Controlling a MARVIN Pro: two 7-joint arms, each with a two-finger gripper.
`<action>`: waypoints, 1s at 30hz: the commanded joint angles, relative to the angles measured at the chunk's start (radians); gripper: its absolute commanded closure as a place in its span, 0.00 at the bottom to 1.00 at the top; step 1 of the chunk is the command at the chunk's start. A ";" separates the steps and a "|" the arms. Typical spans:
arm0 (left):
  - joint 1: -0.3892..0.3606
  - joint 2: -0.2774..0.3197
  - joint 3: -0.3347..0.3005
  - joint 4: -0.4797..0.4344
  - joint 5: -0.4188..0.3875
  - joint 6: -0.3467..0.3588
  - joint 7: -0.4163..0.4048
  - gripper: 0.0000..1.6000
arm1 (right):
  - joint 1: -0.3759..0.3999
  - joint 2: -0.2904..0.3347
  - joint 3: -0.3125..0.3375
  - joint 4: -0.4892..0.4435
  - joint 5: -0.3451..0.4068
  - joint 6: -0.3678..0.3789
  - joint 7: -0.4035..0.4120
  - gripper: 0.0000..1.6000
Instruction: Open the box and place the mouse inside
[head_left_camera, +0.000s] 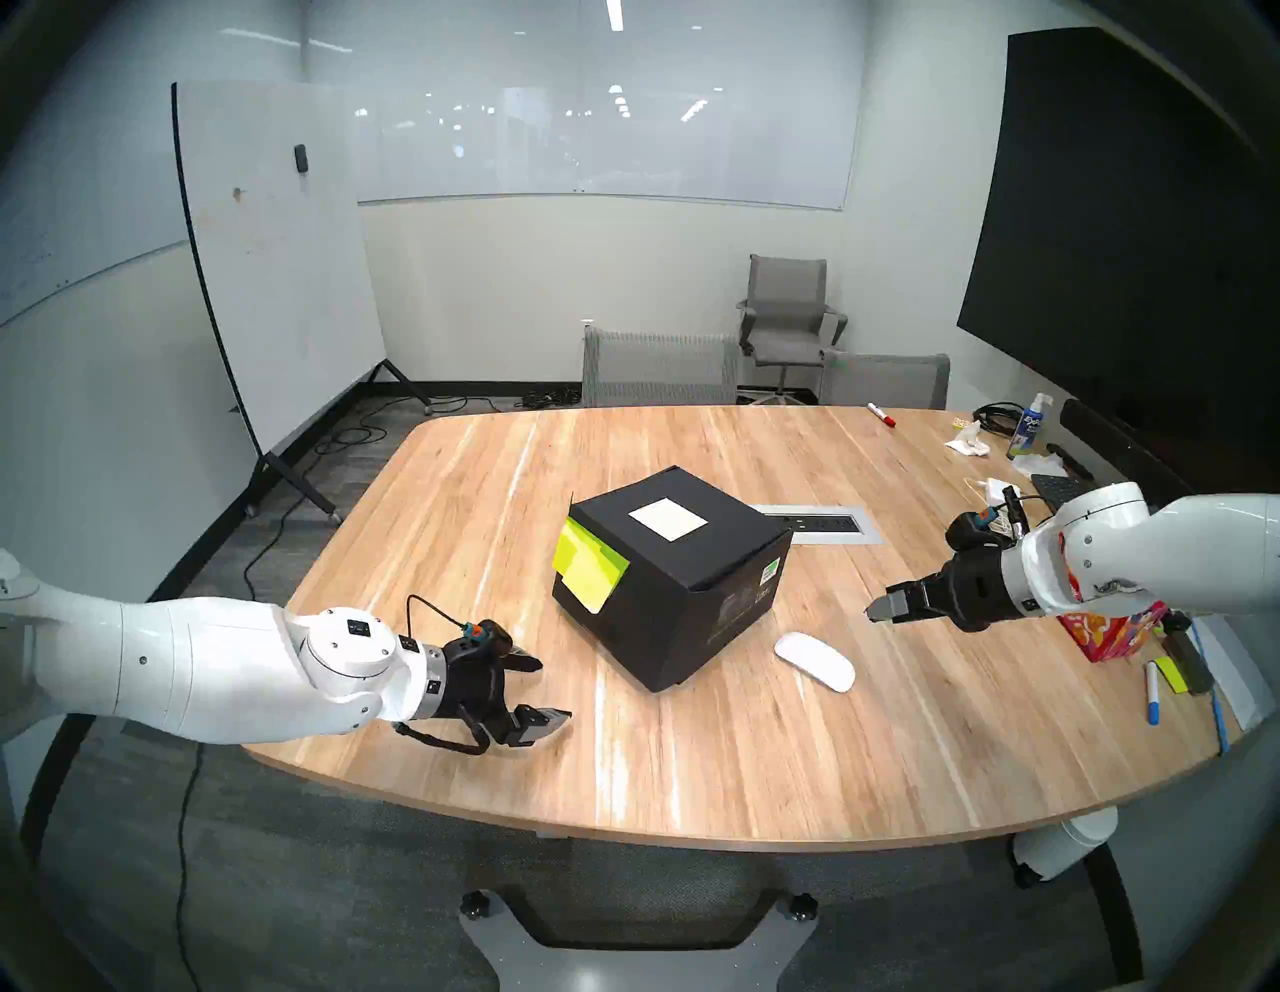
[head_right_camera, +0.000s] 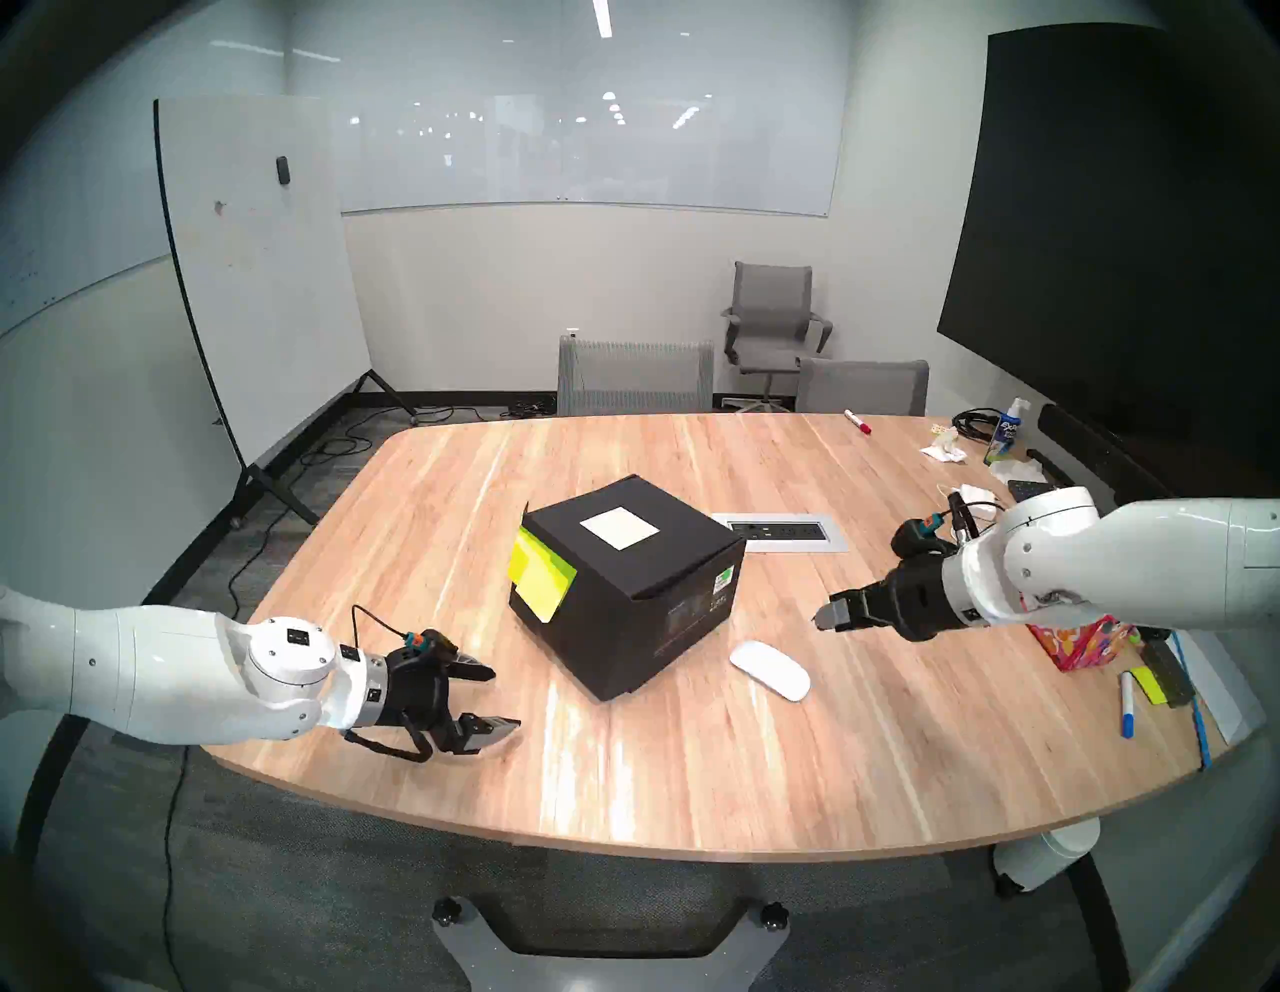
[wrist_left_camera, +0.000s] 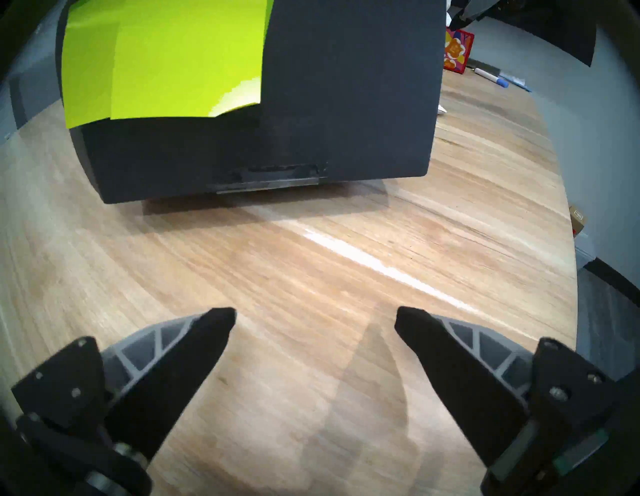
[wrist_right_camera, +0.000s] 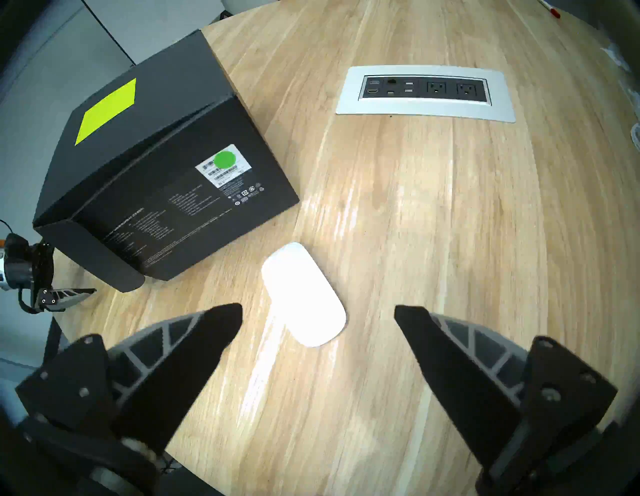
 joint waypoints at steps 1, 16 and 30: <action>-0.003 -0.023 -0.017 0.000 -0.014 -0.002 0.024 0.00 | 0.014 -0.001 0.007 -0.002 -0.002 -0.001 -0.002 0.00; -0.006 -0.120 -0.036 -0.002 -0.036 0.053 0.137 0.00 | 0.013 -0.002 0.007 -0.002 -0.002 -0.001 -0.002 0.00; 0.010 -0.224 -0.075 0.084 -0.103 0.084 0.219 0.00 | 0.013 -0.002 0.007 -0.002 -0.002 -0.001 -0.002 0.00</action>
